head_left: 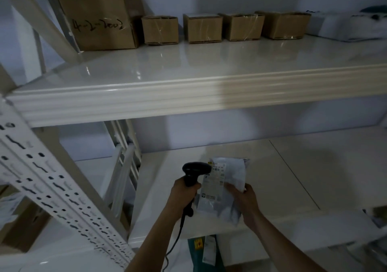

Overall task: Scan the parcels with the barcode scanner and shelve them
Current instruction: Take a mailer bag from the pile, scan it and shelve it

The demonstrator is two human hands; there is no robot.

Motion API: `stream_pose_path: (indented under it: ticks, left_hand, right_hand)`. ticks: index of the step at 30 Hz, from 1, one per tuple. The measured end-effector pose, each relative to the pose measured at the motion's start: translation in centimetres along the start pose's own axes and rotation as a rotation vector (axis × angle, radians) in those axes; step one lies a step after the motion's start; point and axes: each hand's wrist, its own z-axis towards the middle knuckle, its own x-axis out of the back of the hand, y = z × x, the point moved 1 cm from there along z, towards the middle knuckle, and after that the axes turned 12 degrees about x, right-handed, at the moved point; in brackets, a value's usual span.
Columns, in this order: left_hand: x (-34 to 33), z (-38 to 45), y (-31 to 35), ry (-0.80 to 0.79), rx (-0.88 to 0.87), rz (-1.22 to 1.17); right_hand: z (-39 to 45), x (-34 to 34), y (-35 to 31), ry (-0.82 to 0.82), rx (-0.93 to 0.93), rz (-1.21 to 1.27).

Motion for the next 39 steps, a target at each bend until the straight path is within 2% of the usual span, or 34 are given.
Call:
stream_pose_path:
  ticks: [3,13,22,28,39]
  left_hand:
    - [-0.1,-1.3,0.0,0.012,-0.055,0.060]
    - [0.5,-3.1,1.2,0.052,-0.059,0.091]
    - [0.0,-3.0,1.4,0.041,-0.082,0.125]
    - [0.0,-2.9,1.7,0.042,-0.071,0.080]
    - [-0.3,-1.6,1.5,0.055,-0.069,0.146]
  right_hand:
    - [-0.8,-0.1,0.2,0.010,0.050,-0.031]
    - [-1.3,0.0,0.1,0.028,0.142,0.036]
    - [-0.5,0.3,0.4,0.062,0.085,-0.050]
    - [0.2,0.4,0.5,0.042,0.054,-0.045]
    - [1.1,0.5,1.1,0.073,0.003,-0.046]
